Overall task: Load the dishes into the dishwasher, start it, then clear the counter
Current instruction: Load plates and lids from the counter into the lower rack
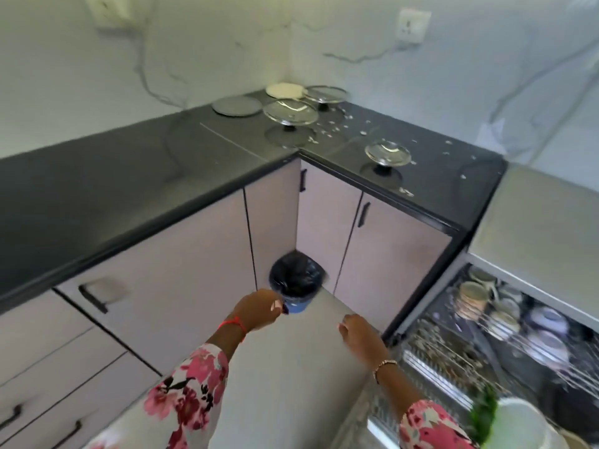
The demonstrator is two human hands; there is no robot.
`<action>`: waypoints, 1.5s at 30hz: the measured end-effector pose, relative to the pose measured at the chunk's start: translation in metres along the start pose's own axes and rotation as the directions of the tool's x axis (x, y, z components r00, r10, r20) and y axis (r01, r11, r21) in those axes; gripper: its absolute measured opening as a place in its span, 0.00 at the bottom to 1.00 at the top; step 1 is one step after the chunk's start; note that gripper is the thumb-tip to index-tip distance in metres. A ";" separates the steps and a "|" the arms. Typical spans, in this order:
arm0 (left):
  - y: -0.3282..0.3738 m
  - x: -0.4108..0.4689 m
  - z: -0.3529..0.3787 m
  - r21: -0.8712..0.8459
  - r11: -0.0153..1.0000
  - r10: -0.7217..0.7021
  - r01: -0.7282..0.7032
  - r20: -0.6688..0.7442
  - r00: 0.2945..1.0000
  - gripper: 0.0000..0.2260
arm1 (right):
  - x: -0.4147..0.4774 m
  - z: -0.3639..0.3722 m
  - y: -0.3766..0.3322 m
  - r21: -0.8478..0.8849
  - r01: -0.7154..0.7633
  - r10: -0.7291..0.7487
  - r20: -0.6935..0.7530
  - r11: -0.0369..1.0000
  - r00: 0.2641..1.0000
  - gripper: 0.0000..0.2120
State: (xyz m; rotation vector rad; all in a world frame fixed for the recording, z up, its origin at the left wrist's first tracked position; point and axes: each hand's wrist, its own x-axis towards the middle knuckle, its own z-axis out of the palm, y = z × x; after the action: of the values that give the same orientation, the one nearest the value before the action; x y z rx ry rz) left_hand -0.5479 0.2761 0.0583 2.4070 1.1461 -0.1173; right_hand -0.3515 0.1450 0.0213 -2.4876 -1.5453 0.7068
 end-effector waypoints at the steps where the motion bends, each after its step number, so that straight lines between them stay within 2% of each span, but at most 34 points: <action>1: -0.012 0.011 -0.012 -0.011 1.000 -0.011 0.011 -0.029 1.000 0.11 | 0.015 -0.008 -0.014 -0.025 0.007 -0.008 -0.015 1.000 1.000 0.15; 7: -0.067 0.078 -0.064 -0.063 0.995 -0.083 0.072 -0.196 0.977 0.14 | 0.110 -0.054 -0.055 -0.086 0.057 -0.065 -0.099 0.995 0.993 0.16; 13: -0.111 0.205 -0.147 -0.088 0.995 -0.074 0.046 -0.348 0.935 0.15 | 0.264 -0.127 -0.089 -0.078 0.132 -0.147 -0.232 0.988 0.962 0.14; 18: -0.134 0.298 -0.212 -0.099 0.993 -0.104 0.071 -0.373 0.922 0.17 | 0.375 -0.192 -0.122 -0.049 0.173 -0.180 -0.287 0.984 0.941 0.13; 25: -0.185 0.405 -0.268 -0.266 0.949 -0.263 0.171 -0.362 0.894 0.14 | 0.505 -0.268 -0.170 0.051 0.204 -0.162 -0.436 0.978 0.885 0.13; 30: -0.224 0.490 -0.305 -0.481 0.853 -0.411 0.204 -0.376 0.831 0.13 | 0.602 -0.307 -0.202 0.083 0.242 -0.168 -0.508 0.967 0.845 0.13; 34: -0.255 0.558 -0.342 -0.605 0.759 -0.545 0.242 -0.385 0.745 0.11 | 0.674 -0.327 -0.228 0.065 0.268 -0.194 -0.531 0.961 0.825 0.14; 41: -0.319 0.658 -0.394 -0.680 0.649 -0.702 0.341 -0.362 0.613 0.17 | 0.785 -0.351 -0.266 -0.035 0.338 -0.306 -0.520 0.941 0.798 0.13; 45: -0.338 0.692 -0.410 -0.686 0.563 -0.800 0.461 -0.310 0.514 0.20 | 0.850 -0.357 -0.278 -0.020 0.319 -0.294 -0.447 0.947 0.845 0.13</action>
State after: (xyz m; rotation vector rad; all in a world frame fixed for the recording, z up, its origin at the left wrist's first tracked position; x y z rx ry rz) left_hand -0.4038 1.1349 0.1077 1.3798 2.0444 0.7020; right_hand -0.1050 1.0655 0.1602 -2.0838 -1.6478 0.1108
